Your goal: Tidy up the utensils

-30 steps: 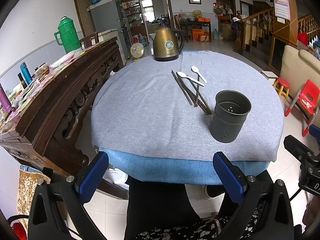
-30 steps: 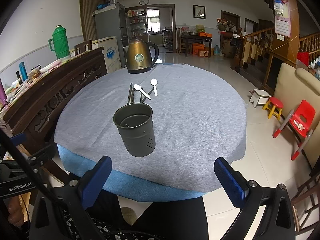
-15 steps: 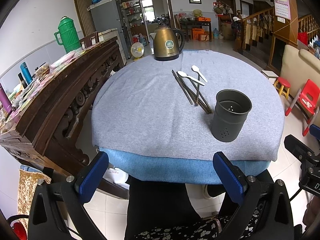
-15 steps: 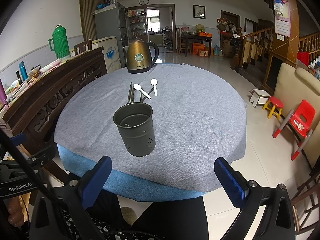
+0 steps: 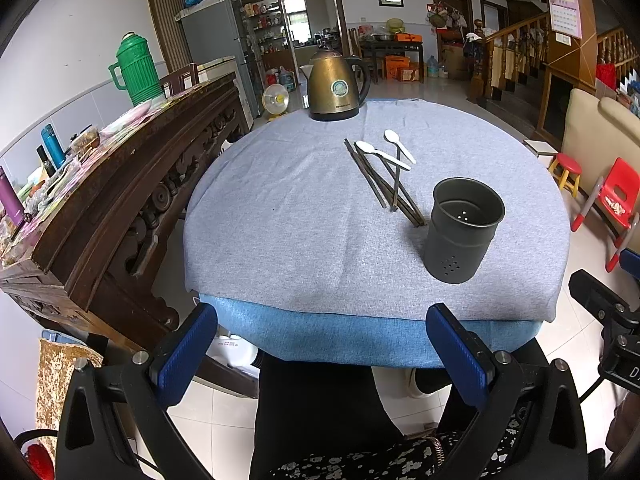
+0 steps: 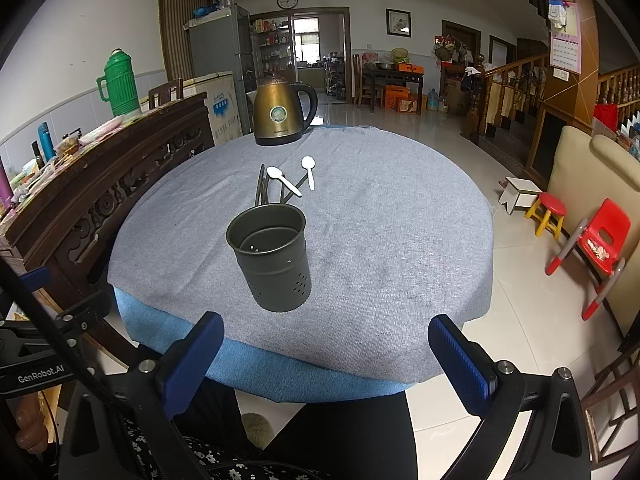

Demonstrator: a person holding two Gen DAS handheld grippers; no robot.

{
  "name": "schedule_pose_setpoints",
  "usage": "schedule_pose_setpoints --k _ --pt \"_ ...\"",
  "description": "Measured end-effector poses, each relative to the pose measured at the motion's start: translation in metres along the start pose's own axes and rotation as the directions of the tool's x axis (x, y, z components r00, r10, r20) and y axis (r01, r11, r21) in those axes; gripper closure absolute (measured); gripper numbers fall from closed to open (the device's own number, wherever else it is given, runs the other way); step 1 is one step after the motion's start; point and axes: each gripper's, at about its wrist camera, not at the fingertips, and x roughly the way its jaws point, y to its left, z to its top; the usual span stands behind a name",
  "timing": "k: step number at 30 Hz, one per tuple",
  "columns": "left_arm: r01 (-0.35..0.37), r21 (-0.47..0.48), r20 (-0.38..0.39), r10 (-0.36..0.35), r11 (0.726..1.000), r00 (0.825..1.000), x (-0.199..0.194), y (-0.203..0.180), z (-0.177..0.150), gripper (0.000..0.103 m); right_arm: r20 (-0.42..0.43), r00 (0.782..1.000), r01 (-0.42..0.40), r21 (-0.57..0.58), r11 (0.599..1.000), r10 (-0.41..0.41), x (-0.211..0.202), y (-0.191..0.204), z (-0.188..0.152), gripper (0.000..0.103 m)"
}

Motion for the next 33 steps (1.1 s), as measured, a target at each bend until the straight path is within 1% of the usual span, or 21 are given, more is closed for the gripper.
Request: schedule_pose_setpoints --k 9,14,16,19,21,22,24,26,28,29,31,32,33 --pt "-0.004 0.002 0.003 0.004 1.000 1.000 0.001 0.000 0.002 0.000 -0.005 1.000 0.001 -0.001 1.000 -0.001 0.002 0.000 0.000 0.000" --pt "-0.012 -0.007 0.012 0.012 1.000 1.000 0.008 0.005 0.014 0.000 0.016 1.000 -0.001 -0.006 1.000 0.001 0.003 -0.003 0.006 0.000" --pt "-0.024 -0.022 0.017 0.024 0.999 1.000 0.013 0.010 0.023 0.000 0.042 0.999 -0.004 -0.003 1.000 0.004 0.002 -0.011 0.015 0.000" --pt "-0.048 -0.066 0.035 0.050 0.997 0.998 0.022 0.025 0.040 0.000 0.133 0.991 0.024 0.000 1.000 -0.024 -0.004 -0.028 0.037 0.000" --pt "-0.066 -0.091 0.048 0.071 0.994 0.996 0.028 0.033 0.051 0.000 0.191 0.979 0.078 0.002 0.997 -0.077 -0.006 -0.043 0.058 0.000" --pt "-0.074 -0.103 0.056 0.080 0.992 0.995 0.030 0.036 0.056 0.000 0.224 0.971 0.085 0.016 0.996 -0.087 -0.007 -0.052 0.068 0.000" --pt "-0.087 -0.119 0.067 0.096 0.989 0.993 0.038 0.043 0.066 0.000 0.265 0.960 0.081 0.055 0.995 -0.093 -0.007 -0.066 0.082 0.000" --pt "-0.095 -0.128 0.066 0.104 0.987 0.992 0.048 0.047 0.076 0.000 0.299 0.951 0.043 0.114 0.993 -0.076 -0.003 -0.083 0.098 0.000" --pt "-0.093 -0.128 0.061 0.102 0.987 0.993 0.057 0.049 0.084 0.000 0.339 0.940 -0.038 0.190 0.981 -0.029 0.003 -0.100 0.110 0.000" --pt "-0.094 -0.126 0.057 0.102 0.988 0.993 0.063 0.048 0.088 0.000 0.359 0.933 -0.095 0.237 0.967 0.004 0.009 -0.108 0.117 0.000" --pt "-0.088 -0.122 0.047 0.094 0.989 0.994 0.071 0.046 0.094 0.000 0.384 0.920 -0.201 0.294 0.934 0.077 0.021 -0.119 0.127 0.000" --pt "-0.082 -0.121 0.040 0.087 0.989 0.995 0.077 0.045 0.098 0.000 0.415 0.899 -0.283 0.313 0.906 0.138 0.026 -0.124 0.132 0.000" --pt "-0.078 -0.120 0.035 0.083 0.990 0.996 0.079 0.043 0.100 0.000 0.447 0.874 -0.357 0.322 0.877 0.191 0.030 -0.125 0.136 0.000"
